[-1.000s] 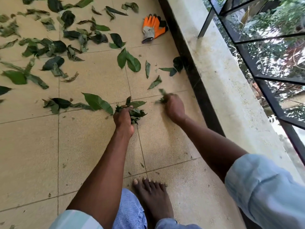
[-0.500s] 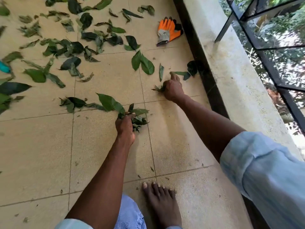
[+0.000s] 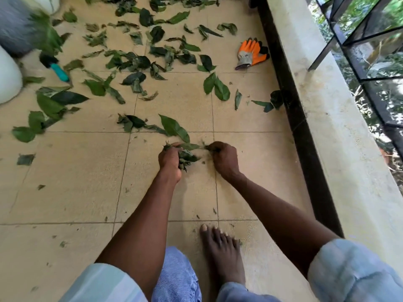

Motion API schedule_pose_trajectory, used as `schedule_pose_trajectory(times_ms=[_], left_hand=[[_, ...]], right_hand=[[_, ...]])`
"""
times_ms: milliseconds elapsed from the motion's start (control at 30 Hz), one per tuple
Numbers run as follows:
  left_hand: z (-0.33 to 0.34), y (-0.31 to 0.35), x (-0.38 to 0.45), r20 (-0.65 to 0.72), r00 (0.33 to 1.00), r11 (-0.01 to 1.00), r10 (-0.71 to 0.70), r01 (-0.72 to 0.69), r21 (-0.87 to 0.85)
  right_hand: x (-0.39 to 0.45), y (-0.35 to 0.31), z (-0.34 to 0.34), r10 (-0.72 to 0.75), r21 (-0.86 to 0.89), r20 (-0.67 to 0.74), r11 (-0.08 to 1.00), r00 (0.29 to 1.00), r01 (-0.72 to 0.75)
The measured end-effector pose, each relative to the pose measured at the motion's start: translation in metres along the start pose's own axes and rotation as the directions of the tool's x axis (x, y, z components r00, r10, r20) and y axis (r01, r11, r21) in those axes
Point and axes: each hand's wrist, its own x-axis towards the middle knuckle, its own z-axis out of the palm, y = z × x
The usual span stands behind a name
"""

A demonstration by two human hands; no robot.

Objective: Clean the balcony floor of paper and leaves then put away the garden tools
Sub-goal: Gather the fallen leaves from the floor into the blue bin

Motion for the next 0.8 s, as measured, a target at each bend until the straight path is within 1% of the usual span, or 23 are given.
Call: schedule_pose_trajectory(times_ms=[33,67,100,133,167,233,300,333,400,467,533,567,600,633,667,700,733,767,800], left_hand=[[-0.007,0.004,-0.002,0.005,1.0,1.0,-0.002,0.002,-0.01],[-0.014,0.005,0.0,-0.006,1.0,1.0,0.002,-0.002,-0.018],[-0.021,0.006,0.001,-0.006,1.0,1.0,-0.005,0.005,-0.02],[-0.029,0.006,0.003,0.01,1.0,1.0,-0.013,0.013,-0.025],[-0.033,0.006,0.004,0.034,0.999,0.999,-0.017,0.019,-0.036],[-0.037,0.009,0.0,0.137,0.991,0.996,-0.012,0.023,-0.081],[-0.04,0.015,-0.004,0.272,0.962,0.988,0.008,0.035,-0.153],[-0.042,0.018,-0.006,0.328,0.945,0.981,0.014,0.051,-0.188],[-0.05,0.023,-0.009,0.379,0.925,0.978,0.003,0.077,-0.195],[-0.057,0.024,-0.009,0.403,0.915,0.979,-0.014,0.095,-0.181],[-0.065,0.025,-0.005,0.39,0.921,0.972,-0.019,0.107,-0.207],[-0.068,0.026,0.0,0.344,0.939,0.97,-0.017,0.099,-0.224],[-0.072,0.026,0.006,0.287,0.958,0.965,-0.015,0.089,-0.245],[-0.076,0.027,0.012,0.222,0.975,0.967,-0.012,0.068,-0.247],[-0.078,0.028,0.018,0.184,0.983,0.966,-0.01,0.057,-0.253],[-0.08,0.029,0.021,0.153,0.988,0.966,-0.01,0.048,-0.253],[-0.082,0.03,0.025,0.134,0.991,0.961,-0.012,0.048,-0.271],[-0.083,0.032,0.027,0.111,0.994,0.958,-0.02,0.051,-0.283],[-0.086,0.034,0.031,0.093,0.995,0.953,-0.029,0.056,-0.297]], right_hand=[[-0.005,-0.018,-0.006,0.248,0.078,0.109,0.963,0.963,-0.257],[0.008,-0.021,-0.004,0.316,0.295,0.12,0.894,0.941,-0.338],[0.012,-0.027,0.0,0.366,0.399,0.111,0.835,0.924,-0.379],[0.0,-0.038,0.002,0.358,0.507,0.134,0.777,0.924,-0.374],[-0.006,-0.05,0.004,0.34,0.563,0.184,0.732,0.922,-0.383],[-0.017,-0.072,0.011,0.273,0.563,0.266,0.734,0.924,-0.379],[-0.017,-0.095,0.019,0.248,0.588,0.294,0.714,0.923,-0.379],[-0.02,-0.103,0.025,0.23,0.582,0.296,0.726,0.927,-0.366],[-0.028,-0.113,0.035,0.183,0.533,0.292,0.784,0.939,-0.318],[-0.026,-0.118,0.043,0.162,0.466,0.233,0.847,0.959,-0.256],[-0.023,-0.121,0.055,0.178,0.359,0.222,0.899,0.959,-0.25],[-0.021,-0.12,0.063,0.188,0.276,0.236,0.928,0.953,-0.251],[-0.017,-0.119,0.068,0.191,0.21,0.272,0.945,0.943,-0.252],[-0.011,-0.117,0.071,0.187,0.192,0.343,0.945,0.92,-0.264],[-0.001,-0.114,0.069,0.174,0.256,0.434,0.917,0.884,-0.307],[0.01,-0.111,0.065,0.146,0.355,0.528,0.857,0.837,-0.373],[0.022,-0.108,0.061,0.091,0.425,0.595,0.807,0.799,-0.409],[0.034,-0.103,0.057,0.042,0.441,0.592,0.819,0.805,-0.368],[0.047,-0.099,0.057,0.011,0.407,0.516,0.877,0.857,-0.256]])
